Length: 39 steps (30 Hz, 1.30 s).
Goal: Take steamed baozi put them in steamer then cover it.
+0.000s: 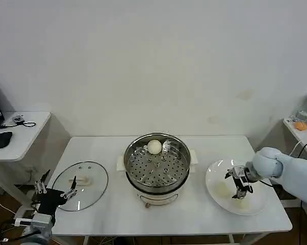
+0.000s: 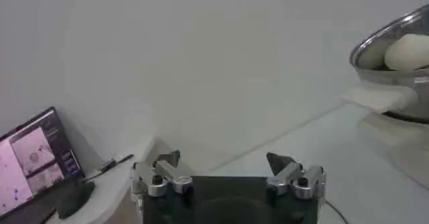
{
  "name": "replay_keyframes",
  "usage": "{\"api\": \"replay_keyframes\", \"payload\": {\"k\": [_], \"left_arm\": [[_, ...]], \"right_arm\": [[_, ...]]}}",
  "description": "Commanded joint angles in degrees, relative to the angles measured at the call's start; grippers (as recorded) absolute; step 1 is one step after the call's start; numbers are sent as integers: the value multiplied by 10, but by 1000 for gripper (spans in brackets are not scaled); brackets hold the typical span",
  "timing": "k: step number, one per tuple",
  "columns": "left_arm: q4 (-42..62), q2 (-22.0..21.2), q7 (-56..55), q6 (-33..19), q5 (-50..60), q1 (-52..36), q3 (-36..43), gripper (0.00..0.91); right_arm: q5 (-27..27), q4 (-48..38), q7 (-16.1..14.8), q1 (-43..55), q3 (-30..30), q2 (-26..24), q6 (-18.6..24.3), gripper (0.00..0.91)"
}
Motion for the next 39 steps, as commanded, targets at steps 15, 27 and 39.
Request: {"api": "replay_keyframes", "payload": {"k": [15,27,39], "left_arm": [[9,3,1,0,-1,-7,0,907],[11,5,1,1,-1,-11,7,907],[10,9,1,1,-3,-17,7,907]], "right_arm": [[11,-27,-14,7,-2,38,-23,443],[78,-10,-26,227,-32,39,-23,474],[213,84,-9,437,-148,176,-78,504]]}}
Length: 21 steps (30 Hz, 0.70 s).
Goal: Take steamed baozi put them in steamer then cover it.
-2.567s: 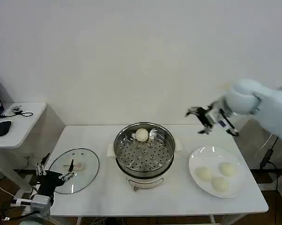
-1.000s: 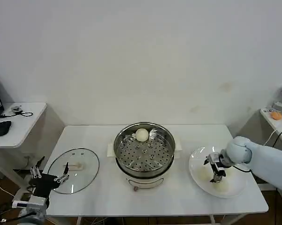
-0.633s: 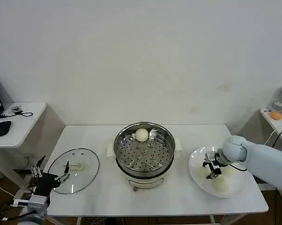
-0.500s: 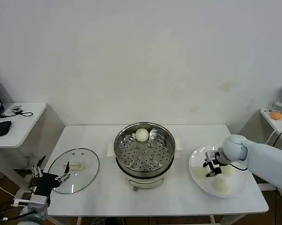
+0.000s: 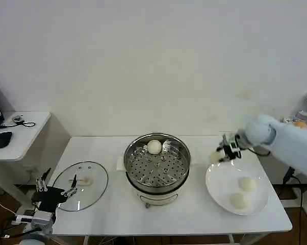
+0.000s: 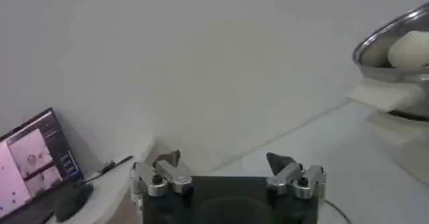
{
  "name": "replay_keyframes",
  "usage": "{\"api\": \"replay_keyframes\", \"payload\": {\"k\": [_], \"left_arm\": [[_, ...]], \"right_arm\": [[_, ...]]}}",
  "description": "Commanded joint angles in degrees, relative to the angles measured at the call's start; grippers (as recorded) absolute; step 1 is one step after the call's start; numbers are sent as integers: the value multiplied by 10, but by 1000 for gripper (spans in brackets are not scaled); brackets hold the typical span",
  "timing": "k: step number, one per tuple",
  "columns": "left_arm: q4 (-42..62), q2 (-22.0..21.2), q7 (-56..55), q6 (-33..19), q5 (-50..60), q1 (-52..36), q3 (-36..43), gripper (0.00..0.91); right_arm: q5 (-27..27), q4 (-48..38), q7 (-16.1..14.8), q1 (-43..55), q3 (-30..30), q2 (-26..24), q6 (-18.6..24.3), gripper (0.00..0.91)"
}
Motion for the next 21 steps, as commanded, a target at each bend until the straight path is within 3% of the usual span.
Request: {"api": "replay_keyframes", "payload": {"k": [1,8,13,21], "left_arm": [[-1,0,0,0,-1,0,-1,907],[3,3,0,0,-7,-1,-14,907],[4,2,0,0,-7,-3,-18,907],[0,-2,0,-1,-11,-2,-31,907]], "right_arm": [[114,71,12,168,-77,104,-45,504],[241,68,71,126,-98,221,-130,504],[299,23,102,80,-107,269,-167,504],[272,-82,107,6,-93,324,-171,544]]}}
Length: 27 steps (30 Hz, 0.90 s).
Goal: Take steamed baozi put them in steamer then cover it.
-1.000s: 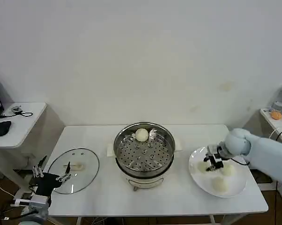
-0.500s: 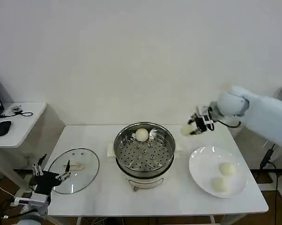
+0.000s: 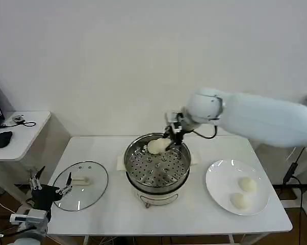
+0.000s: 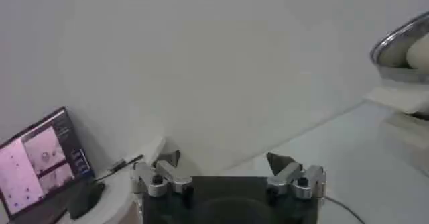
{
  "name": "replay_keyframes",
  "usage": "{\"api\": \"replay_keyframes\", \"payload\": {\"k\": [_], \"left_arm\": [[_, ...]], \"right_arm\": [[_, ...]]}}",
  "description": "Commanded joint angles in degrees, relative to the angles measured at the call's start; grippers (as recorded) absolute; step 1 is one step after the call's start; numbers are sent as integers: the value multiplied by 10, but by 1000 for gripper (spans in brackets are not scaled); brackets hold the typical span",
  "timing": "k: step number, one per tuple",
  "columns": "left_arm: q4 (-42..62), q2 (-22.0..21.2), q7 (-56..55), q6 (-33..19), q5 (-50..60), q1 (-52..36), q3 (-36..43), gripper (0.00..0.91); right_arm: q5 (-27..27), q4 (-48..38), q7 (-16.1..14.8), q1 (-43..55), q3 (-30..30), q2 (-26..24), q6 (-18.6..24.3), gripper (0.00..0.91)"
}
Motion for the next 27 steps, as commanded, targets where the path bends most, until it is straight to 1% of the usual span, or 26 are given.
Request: {"api": "replay_keyframes", "payload": {"k": [1,2,7,19,20,21,22,27], "left_arm": [[1,0,1,-1,-1,1,-7,907],[1,0,1,-2,-1,2,-8,907],[0,-1,0,-2,-1,2,-11,907],[-5,-4,0,-4,0,9,-15,907],[-5,-4,0,-5,0,9,-16,907],[-5,-4,0,-6,0,11,-17,907],[-5,-5,1,-7,0,12,-18,907],[-10,-7,1,-8,0,15,-19,907]], "right_arm": [[49,-90,28,-59,-4,102,-41,544],[39,-100,27,-68,-4,108,-39,554],[25,-128,31,-90,4,125,-36,574],[25,-138,31,-91,6,147,-38,574],[23,-139,31,-92,6,147,-39,635],[21,-139,30,-93,5,147,-39,725],[15,-140,30,-94,3,146,-39,907],[7,-133,37,-95,7,135,-36,907]]}}
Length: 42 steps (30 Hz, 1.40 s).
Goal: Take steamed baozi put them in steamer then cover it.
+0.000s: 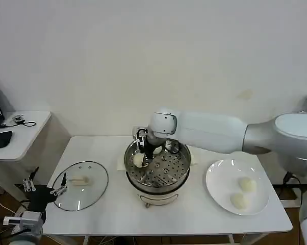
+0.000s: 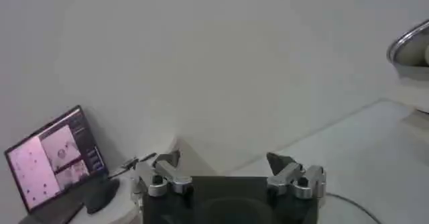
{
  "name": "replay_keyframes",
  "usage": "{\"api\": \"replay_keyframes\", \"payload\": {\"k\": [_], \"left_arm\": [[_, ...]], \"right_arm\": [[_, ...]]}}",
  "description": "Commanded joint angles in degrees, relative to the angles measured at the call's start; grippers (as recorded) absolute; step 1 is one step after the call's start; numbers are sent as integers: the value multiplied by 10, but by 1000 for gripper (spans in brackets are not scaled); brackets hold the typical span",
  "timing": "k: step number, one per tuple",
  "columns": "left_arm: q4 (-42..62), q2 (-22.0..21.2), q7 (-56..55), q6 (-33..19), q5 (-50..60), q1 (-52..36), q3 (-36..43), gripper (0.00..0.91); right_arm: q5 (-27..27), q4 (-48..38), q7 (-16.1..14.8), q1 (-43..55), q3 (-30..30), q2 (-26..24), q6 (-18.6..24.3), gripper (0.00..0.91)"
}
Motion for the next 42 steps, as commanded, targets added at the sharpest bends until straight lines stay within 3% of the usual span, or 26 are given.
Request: {"api": "replay_keyframes", "payload": {"k": [1,6,10,13,18,20,21,30,38,39,42], "left_arm": [[-3,0,0,0,0,1,0,907],[-8,0,1,1,1,1,2,907],[-8,1,0,3,2,-3,8,907],[-10,3,1,4,3,-5,15,907],[-8,8,1,6,3,-7,23,907],[-10,10,1,6,3,-7,26,907],[-10,11,1,6,3,-7,28,907],[-9,17,2,6,3,-11,44,907],[-4,22,2,6,7,-17,55,907],[-4,21,2,6,9,-17,57,907],[-1,19,2,5,12,-14,59,907]], "right_arm": [[-4,-2,10,-5,11,0,0,907],[5,68,7,40,25,-66,16,907],[-13,122,-25,86,23,-151,40,907],[-41,152,-69,115,27,-220,68,907],[-129,194,-171,153,27,-346,165,907],[-156,201,-187,157,28,-377,180,907],[-173,214,-198,155,28,-421,196,907],[-318,260,-210,34,52,-588,265,907],[-389,267,-194,-59,49,-634,286,907],[-398,264,-194,-132,120,-645,288,907],[-410,260,-186,-227,194,-653,287,907]]}}
